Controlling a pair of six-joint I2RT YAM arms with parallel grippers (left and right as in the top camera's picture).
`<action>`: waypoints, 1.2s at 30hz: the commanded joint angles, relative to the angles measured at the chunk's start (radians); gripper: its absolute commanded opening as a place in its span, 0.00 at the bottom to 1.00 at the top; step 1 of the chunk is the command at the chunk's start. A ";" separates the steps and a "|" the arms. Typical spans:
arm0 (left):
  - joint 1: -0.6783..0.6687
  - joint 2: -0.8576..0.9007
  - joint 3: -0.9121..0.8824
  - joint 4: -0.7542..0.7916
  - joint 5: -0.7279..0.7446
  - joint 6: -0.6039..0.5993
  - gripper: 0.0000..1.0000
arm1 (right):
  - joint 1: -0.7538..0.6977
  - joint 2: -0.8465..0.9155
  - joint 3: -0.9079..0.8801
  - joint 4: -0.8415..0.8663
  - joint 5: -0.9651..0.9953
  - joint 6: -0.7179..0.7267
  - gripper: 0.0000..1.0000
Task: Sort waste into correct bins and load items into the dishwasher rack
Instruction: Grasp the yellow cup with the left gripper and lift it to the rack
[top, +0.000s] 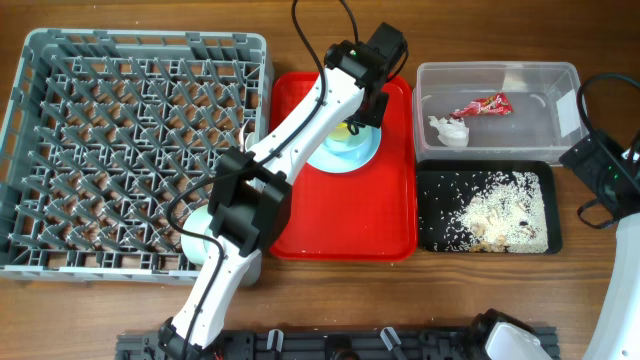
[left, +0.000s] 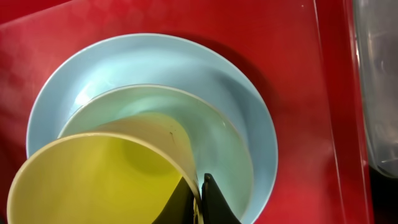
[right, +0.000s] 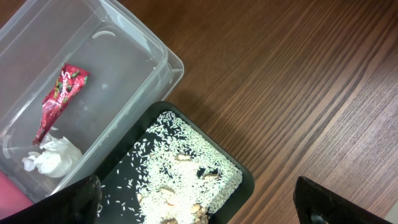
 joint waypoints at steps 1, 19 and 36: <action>0.011 -0.040 -0.003 0.000 -0.025 0.006 0.04 | -0.003 0.006 0.017 0.002 0.003 0.007 1.00; 0.337 -0.575 0.018 -0.193 0.470 0.230 0.04 | -0.003 0.006 0.017 0.002 0.003 0.008 1.00; 0.832 -0.323 -0.435 -0.048 1.509 0.552 0.04 | -0.003 0.006 0.017 0.002 0.003 0.007 1.00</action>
